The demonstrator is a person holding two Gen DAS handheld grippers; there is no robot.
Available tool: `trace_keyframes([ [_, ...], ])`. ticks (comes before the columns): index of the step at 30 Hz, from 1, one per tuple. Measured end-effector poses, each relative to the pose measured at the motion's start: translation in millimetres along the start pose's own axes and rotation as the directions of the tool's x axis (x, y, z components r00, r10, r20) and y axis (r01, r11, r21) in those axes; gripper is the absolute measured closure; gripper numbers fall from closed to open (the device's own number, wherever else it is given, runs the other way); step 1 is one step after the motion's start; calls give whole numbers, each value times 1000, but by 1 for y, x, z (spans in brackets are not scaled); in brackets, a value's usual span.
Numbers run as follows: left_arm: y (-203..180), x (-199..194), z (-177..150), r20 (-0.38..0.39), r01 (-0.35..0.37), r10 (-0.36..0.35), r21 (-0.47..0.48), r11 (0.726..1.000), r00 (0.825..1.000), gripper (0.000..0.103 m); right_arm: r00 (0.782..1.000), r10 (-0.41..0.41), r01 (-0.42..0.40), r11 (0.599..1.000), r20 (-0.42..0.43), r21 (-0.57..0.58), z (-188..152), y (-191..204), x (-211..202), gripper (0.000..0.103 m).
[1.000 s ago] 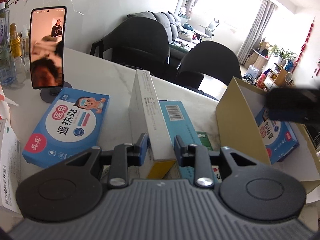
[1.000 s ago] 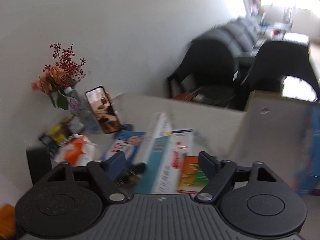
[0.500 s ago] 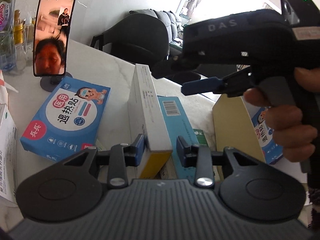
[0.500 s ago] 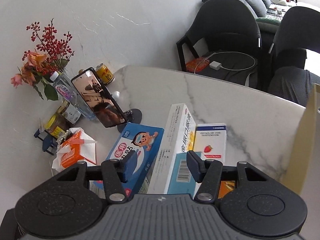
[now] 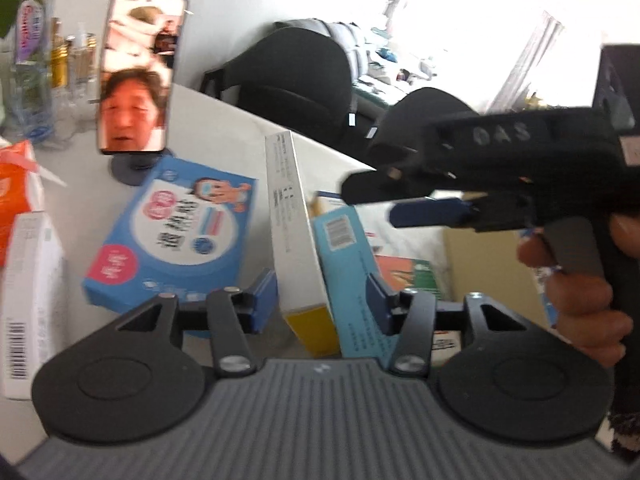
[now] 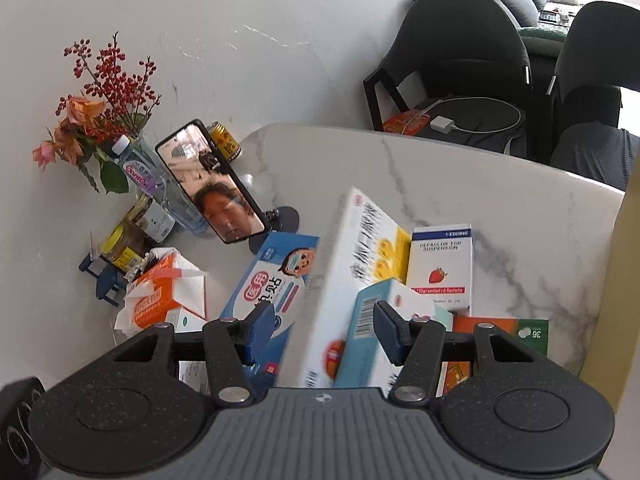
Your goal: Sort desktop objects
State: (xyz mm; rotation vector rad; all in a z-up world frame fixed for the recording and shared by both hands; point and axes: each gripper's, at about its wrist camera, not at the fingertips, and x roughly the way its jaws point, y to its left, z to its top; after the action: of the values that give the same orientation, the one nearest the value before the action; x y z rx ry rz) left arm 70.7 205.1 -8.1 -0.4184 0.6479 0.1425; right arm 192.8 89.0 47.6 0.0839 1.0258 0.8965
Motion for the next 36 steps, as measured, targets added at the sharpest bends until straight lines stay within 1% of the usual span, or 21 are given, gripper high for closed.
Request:
trace_keyframes([
  [3, 10, -6, 4, 8, 9, -8, -28, 1000, 1000, 55, 1000, 1, -1, 1000, -9, 0, -2, 0, 5, 44],
  [7, 21, -15, 12, 36, -37, 37, -14, 999, 999, 54, 1000, 9, -9, 1000, -16, 3, -5, 2, 7, 44],
  [8, 27, -17, 15, 41, -60, 60, -16, 998, 997, 51, 1000, 10, -10, 1000, -15, -1, -6, 2, 6, 44],
  [10, 37, -19, 19, 39, -103, 104, -28, 994, 994, 44, 1000, 10, -10, 1000, -12, -9, -9, 2, 3, 43],
  [11, 41, -20, 20, 31, -128, 129, -31, 991, 991, 38, 1000, 8, -8, 1000, -7, -9, -10, 2, 1, 43],
  [14, 55, -22, 22, 9, -189, 190, -46, 981, 982, 28, 1000, 15, -15, 1000, 4, -5, -13, 1, -3, 41],
  [16, 66, -23, 21, -2, -215, 215, -64, 974, 977, 27, 1000, 28, -28, 1000, 10, -4, -17, 1, -5, 40],
  [19, 80, -24, 15, -24, -213, 211, -140, 967, 977, 26, 999, 44, -44, 999, 9, -9, -23, 3, -7, 39],
  [22, 94, -24, 10, -57, -189, 181, -229, 955, 982, 26, 999, 50, -50, 999, 8, -17, -27, 6, -8, 39],
  [24, 100, -21, 6, -87, -179, 161, -284, 942, 983, 28, 998, 56, -56, 998, 11, -19, -29, 7, -9, 39],
  [27, 104, -16, 3, -110, -190, 162, -319, 929, 981, 32, 998, 67, -66, 998, 17, -21, -30, 10, -11, 39],
  [30, 103, -17, 2, -94, -195, 173, -347, 917, 980, 36, 997, 73, -72, 997, 21, -28, -32, 13, -13, 38],
  [32, 103, -14, 4, -91, -203, 183, -369, 907, 979, 36, 997, 75, -74, 997, 23, -32, -34, 15, -14, 38],
  [33, 103, -14, 4, -82, -205, 188, -387, 899, 979, 36, 997, 75, -74, 997, 24, -33, -35, 16, -15, 38],
  [36, 103, -14, 4, -57, -178, 171, -456, 872, 984, 36, 997, 75, -74, 997, 29, -32, -38, 16, -16, 38],
])
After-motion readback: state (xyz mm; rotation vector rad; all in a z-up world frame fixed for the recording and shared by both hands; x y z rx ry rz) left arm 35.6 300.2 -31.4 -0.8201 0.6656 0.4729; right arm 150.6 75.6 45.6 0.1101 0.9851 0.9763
